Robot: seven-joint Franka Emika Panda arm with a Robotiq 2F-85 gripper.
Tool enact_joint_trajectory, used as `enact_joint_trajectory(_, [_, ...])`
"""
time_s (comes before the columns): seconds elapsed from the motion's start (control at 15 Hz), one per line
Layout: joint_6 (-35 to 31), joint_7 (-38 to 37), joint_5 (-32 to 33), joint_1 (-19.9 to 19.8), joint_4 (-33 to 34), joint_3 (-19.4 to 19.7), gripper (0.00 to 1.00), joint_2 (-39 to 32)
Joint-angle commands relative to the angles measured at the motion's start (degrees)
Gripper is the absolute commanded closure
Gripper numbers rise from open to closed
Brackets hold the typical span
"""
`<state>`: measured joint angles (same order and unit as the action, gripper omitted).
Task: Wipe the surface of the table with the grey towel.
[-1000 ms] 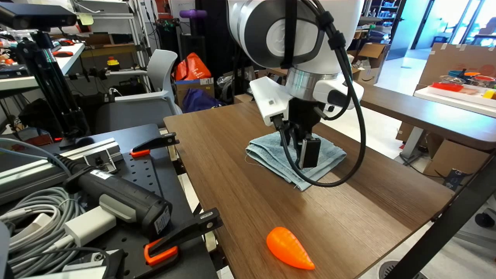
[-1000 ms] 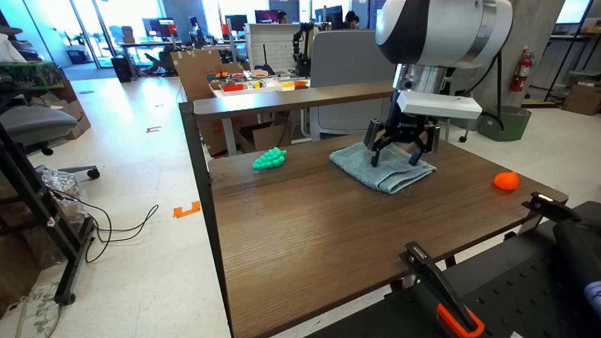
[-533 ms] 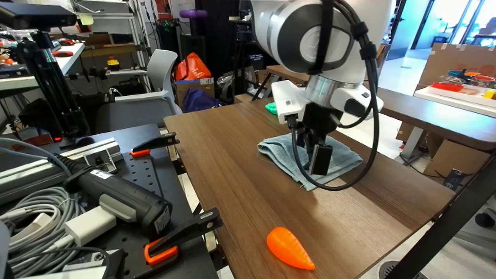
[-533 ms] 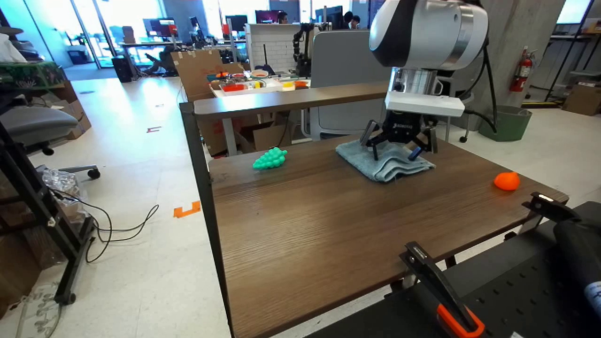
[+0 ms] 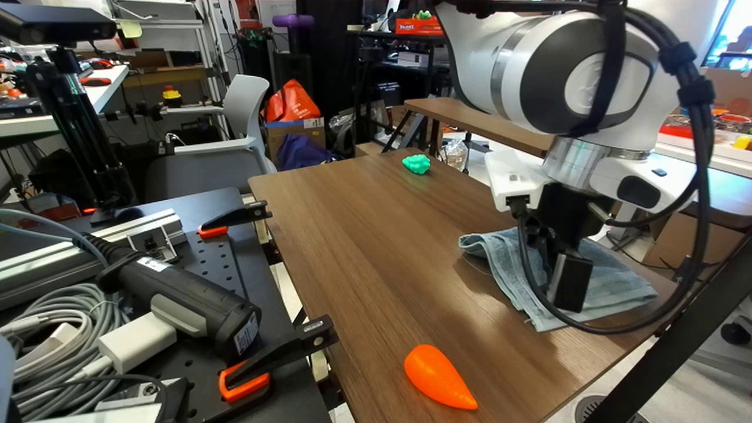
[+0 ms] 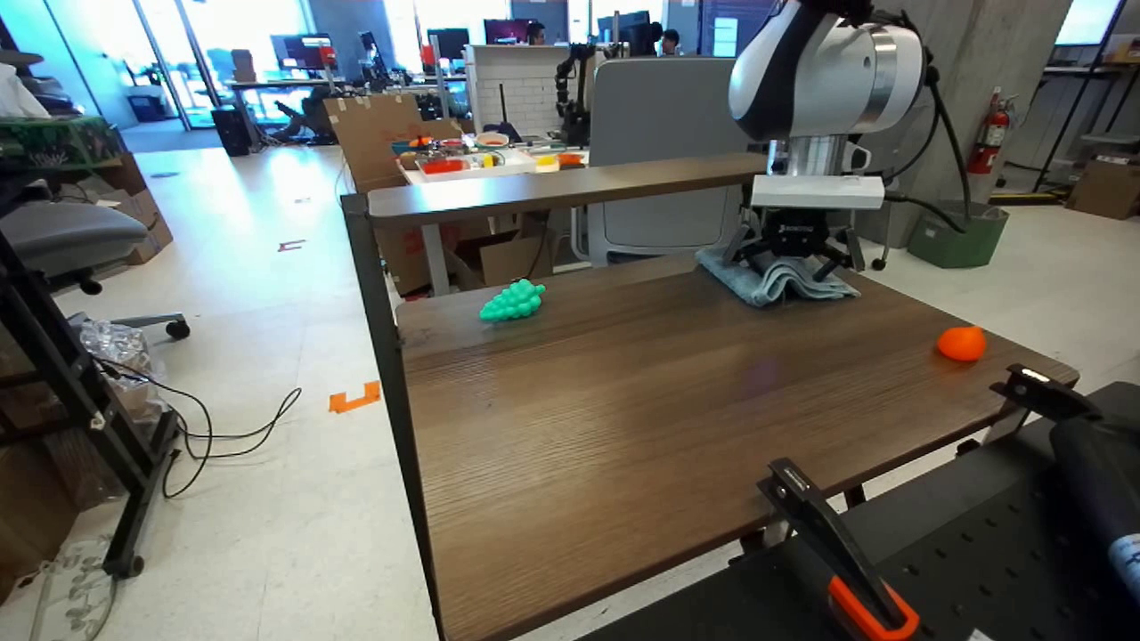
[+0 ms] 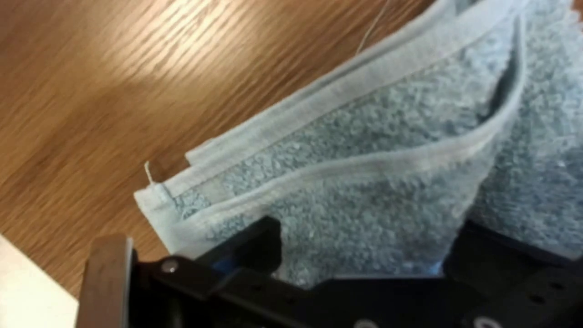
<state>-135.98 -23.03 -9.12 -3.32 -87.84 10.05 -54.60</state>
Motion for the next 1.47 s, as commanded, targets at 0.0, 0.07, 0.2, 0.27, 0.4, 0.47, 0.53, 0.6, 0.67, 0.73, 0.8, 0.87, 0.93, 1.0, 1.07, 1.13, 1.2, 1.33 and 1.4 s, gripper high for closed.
enact_joint_trajectory(0.0, [-0.18, -2.94, 4.28, 0.85, 3.51, 4.12, 0.00, -5.77])
enact_joint_trajectory(0.07, [0.38, -2.43, 5.32, 1.09, 1.85, 4.55, 0.00, -4.67])
enact_joint_trajectory(0.2, [1.68, 1.07, 7.86, 1.26, -2.89, 4.04, 0.00, -1.72])
enact_joint_trajectory(0.27, [0.47, 2.56, 8.92, 1.36, -5.97, 3.55, 0.00, -0.18])
enact_joint_trajectory(0.4, [-2.18, 4.96, 11.32, 2.09, -12.61, 3.32, 0.00, 3.13])
enact_joint_trajectory(0.47, [-2.73, 6.06, 12.58, 2.51, -15.06, 3.31, 0.00, 4.57])
enact_joint_trajectory(0.53, [-3.32, 6.89, 13.96, 2.98, -17.43, 3.35, 0.00, 5.70])
enact_joint_trajectory(0.6, [-4.48, 7.72, 15.38, 3.58, -19.82, 3.30, 0.00, 6.70])
enact_joint_trajectory(0.67, [-5.31, 8.39, 16.92, 4.17, -22.13, 3.28, 0.00, 7.69])
enact_joint_trajectory(0.73, [-5.85, 9.08, 18.18, 4.64, -23.94, 2.92, 0.00, 8.34])
enact_joint_trajectory(0.8, [-6.38, 9.37, 19.58, 5.37, -25.58, 2.88, 0.00, 8.81])
enact_joint_trajectory(0.87, [-7.03, 9.72, 20.98, 6.02, -26.89, 2.72, 0.00, 9.05])
enact_joint_trajectory(0.93, [-9.52, 10.40, 22.60, 6.63, -28.46, 2.38, 0.00, 9.38])
enact_joint_trajectory(1.0, [-11.48, 10.03, 23.20, 7.13, -29.01, 2.02, 0.00, 9.86])
enact_joint_trajectory(1.07, [-13.14, 10.10, 23.09, 7.16, -29.11, 1.25, 0.00, 9.98])
enact_joint_trajectory(1.13, [-15.16, 9.73, 21.82, 6.99, -29.04, 0.18, 0.00, 10.60])
enact_joint_trajectory(1.2, [-15.50, 9.32, 21.12, 7.33, -28.77, -0.20, 0.00, 10.96])
enact_joint_trajectory(1.33, [-13.38, 10.81, 17.31, 5.64, -26.96, -3.41, 0.00, 12.17])
enact_joint_trajectory(1.4, [-11.39, 11.71, 14.74, 4.64, -26.03, -5.47, 0.00, 12.60])
